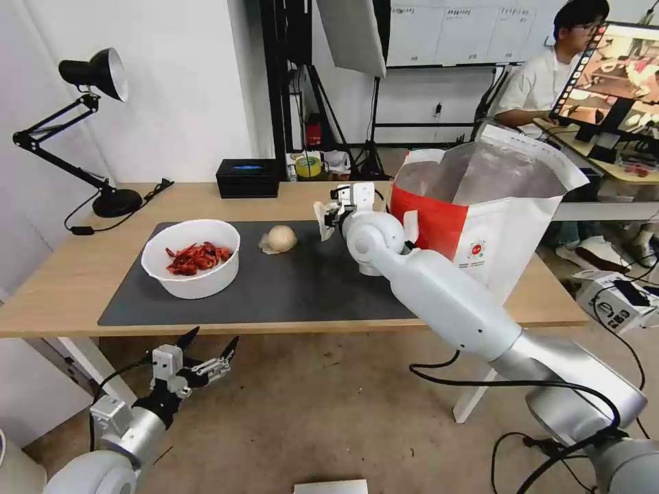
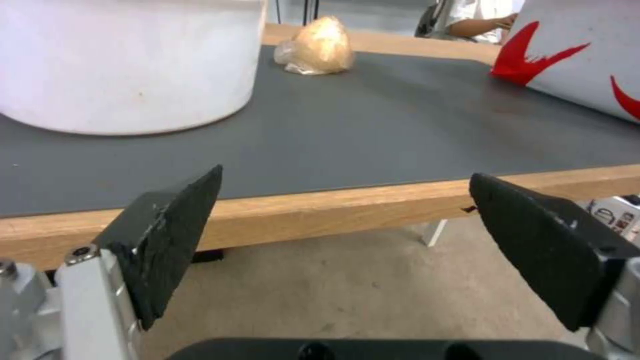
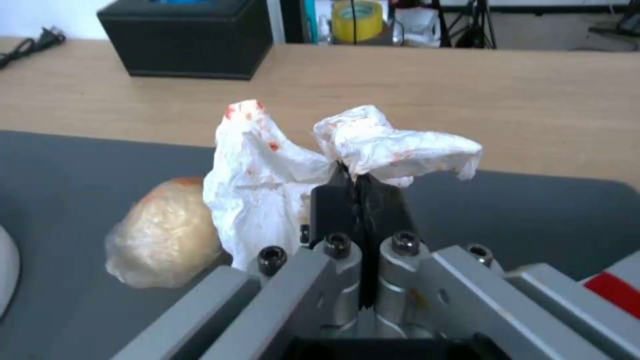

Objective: Pick up the trash from the table and place it into the takeout bag.

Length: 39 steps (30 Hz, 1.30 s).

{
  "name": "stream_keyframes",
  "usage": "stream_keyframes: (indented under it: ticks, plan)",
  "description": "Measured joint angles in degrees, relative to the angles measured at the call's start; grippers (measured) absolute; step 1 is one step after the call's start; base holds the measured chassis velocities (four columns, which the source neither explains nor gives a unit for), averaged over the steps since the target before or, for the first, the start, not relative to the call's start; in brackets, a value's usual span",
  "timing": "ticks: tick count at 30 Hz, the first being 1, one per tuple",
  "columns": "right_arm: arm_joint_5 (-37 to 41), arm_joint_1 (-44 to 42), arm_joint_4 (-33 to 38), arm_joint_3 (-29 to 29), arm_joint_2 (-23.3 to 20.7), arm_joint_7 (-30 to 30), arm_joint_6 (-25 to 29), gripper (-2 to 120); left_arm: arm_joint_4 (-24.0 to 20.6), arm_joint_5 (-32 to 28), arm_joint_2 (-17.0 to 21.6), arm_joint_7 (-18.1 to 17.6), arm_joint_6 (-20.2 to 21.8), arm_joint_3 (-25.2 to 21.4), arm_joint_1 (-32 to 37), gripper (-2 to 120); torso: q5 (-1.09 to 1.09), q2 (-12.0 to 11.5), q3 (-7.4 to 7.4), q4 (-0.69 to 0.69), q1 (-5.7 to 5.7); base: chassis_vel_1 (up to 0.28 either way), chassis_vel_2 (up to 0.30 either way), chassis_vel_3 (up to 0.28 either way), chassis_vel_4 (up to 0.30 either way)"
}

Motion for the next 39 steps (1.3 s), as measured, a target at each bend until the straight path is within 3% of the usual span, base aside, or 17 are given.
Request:
stream_keyframes:
  ticks: [20, 39]
  plan:
    - [-2.91, -7.64, 14.99, 4.20, -4.97, 0.77, 1.52, 0, -1.76, 0.40, -1.09, -0.50, -0.34, -2.04, 3.17, 100, 0.00, 0.00, 0.00, 0.00, 0.00, 0.000, 0.000, 0.000, 0.000]
    - [-10.41, -13.51, 20.06, 3.91, -5.66, -2.21, 1.44, 0, -2.09, 0.66, -2.17, -0.45, -0.50, -2.62, 4.44, 100, -0.01, 0.00, 0.00, 0.00, 0.00, 0.000, 0.000, 0.000, 0.000]
